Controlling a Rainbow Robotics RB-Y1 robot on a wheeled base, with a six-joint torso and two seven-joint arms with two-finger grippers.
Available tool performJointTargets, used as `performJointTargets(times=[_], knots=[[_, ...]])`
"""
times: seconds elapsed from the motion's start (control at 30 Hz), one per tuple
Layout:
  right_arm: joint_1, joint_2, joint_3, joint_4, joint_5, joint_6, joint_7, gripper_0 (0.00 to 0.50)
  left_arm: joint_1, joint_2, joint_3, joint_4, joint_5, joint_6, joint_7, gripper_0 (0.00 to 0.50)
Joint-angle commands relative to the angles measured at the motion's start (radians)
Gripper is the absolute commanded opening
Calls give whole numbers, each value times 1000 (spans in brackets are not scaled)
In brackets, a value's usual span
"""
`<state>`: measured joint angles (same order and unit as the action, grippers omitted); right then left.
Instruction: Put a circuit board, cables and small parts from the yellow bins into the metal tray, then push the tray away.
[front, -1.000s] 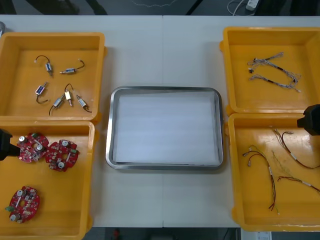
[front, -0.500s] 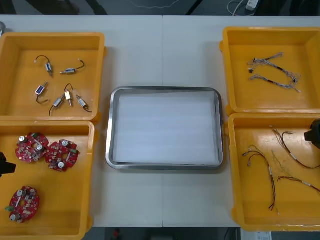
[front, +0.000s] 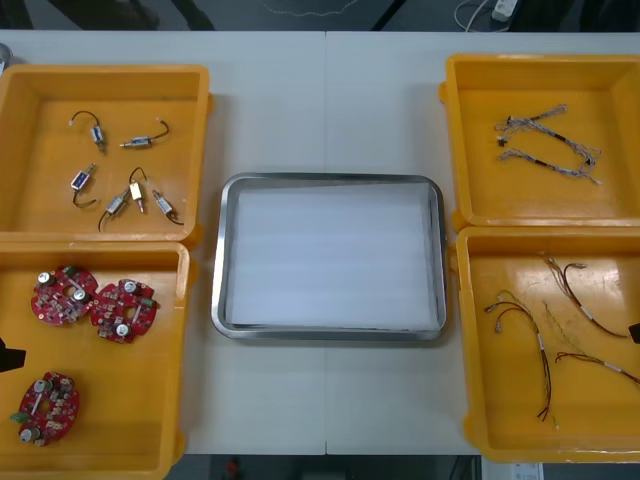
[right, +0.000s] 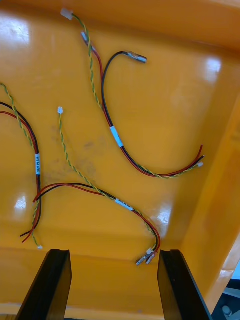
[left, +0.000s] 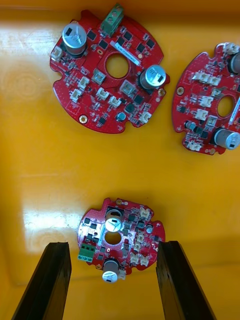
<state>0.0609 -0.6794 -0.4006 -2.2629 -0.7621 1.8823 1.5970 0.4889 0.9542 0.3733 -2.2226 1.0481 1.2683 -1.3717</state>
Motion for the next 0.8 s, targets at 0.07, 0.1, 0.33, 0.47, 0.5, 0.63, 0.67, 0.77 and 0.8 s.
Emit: performJointTargets(times=[0.07, 0.1, 0.33, 0.47, 0.5, 0.63, 0.67, 0.77, 0.8], knots=[[86, -55, -35, -32, -16, -75, 103, 500, 27, 41, -50, 40, -11, -52, -83, 500], [94, -57, -35, -32, -14, -86, 118, 500, 28, 41, -51, 41, -13, -52, -84, 500], [171, -81, -14, -32, -17, -201, 156, 500, 31, 46, -88, 58, -23, -61, -90, 500], [229, -120, 31, -32, -16, -305, 159, 500, 28, 51, -111, 77, -33, -79, -93, 500], [240, -127, 39, -32, -16, -322, 159, 500, 25, 51, -116, 80, -34, -79, -93, 500], [267, -152, 77, 6, -25, -385, 162, 500, 14, 51, -136, 93, -42, -79, -95, 500], [269, -161, 94, 29, -28, -408, 166, 500, 8, 51, -142, 96, -45, -79, -95, 500], [269, -175, 126, 82, -36, -462, 178, 500, -3, 51, -162, 109, -56, -81, -96, 500], [269, -180, 131, 89, -39, -473, 181, 500, -6, 51, -165, 113, -57, -82, -96, 500]])
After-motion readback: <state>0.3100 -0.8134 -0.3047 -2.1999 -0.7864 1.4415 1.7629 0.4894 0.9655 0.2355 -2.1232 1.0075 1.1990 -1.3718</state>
